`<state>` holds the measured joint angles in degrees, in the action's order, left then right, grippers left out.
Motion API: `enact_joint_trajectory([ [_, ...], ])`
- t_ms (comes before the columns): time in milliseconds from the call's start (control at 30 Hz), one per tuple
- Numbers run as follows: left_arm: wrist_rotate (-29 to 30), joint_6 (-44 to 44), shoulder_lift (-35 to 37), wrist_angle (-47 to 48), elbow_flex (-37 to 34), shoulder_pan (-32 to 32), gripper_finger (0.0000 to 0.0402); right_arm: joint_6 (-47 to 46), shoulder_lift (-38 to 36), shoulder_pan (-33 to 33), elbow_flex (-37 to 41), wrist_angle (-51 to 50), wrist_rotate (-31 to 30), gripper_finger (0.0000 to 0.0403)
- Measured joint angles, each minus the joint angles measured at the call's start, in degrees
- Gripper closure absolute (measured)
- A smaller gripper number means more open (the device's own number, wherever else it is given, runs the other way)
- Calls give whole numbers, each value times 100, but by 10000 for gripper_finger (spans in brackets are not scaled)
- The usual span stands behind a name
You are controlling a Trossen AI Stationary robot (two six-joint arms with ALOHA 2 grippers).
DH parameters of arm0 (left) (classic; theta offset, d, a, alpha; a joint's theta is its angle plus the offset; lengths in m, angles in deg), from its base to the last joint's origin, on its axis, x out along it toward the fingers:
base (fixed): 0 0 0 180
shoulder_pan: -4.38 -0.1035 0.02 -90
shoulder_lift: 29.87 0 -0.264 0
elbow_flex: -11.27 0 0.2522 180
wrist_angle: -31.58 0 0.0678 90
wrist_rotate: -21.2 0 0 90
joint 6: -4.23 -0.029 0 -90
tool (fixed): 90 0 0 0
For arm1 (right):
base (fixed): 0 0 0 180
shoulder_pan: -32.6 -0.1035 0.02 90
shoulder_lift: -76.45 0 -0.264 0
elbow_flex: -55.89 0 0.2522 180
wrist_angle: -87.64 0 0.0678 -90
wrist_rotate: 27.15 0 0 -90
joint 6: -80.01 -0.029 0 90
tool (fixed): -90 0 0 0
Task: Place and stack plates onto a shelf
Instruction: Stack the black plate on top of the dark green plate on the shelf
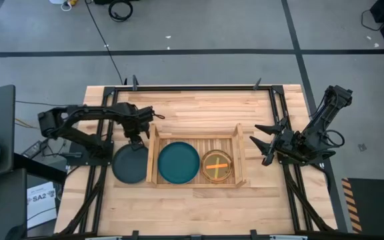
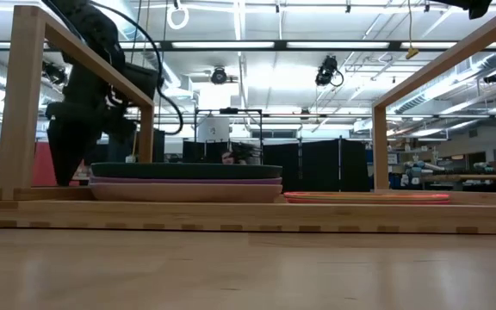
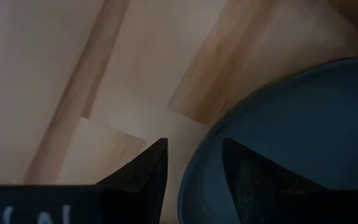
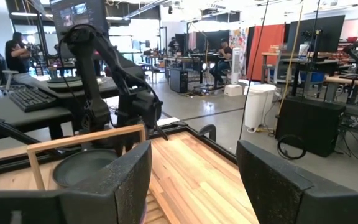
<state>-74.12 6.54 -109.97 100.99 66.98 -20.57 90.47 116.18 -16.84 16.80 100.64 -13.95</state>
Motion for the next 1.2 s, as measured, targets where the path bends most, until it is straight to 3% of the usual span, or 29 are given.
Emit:
enact_joint_trajectory([
  [333, 2, -2, -695, 7, -2, 0, 243, 0, 0, 0, 0, -15, -2, 162],
  [833, 67, 22, -729, 13, 0, 7, 247, 0, 1, -1, 0, -26, -2, 162],
  [1200, 69, 17, -727, 13, 1, 7, 328, 1, 2, 1, 0, -30, -2, 162],
])
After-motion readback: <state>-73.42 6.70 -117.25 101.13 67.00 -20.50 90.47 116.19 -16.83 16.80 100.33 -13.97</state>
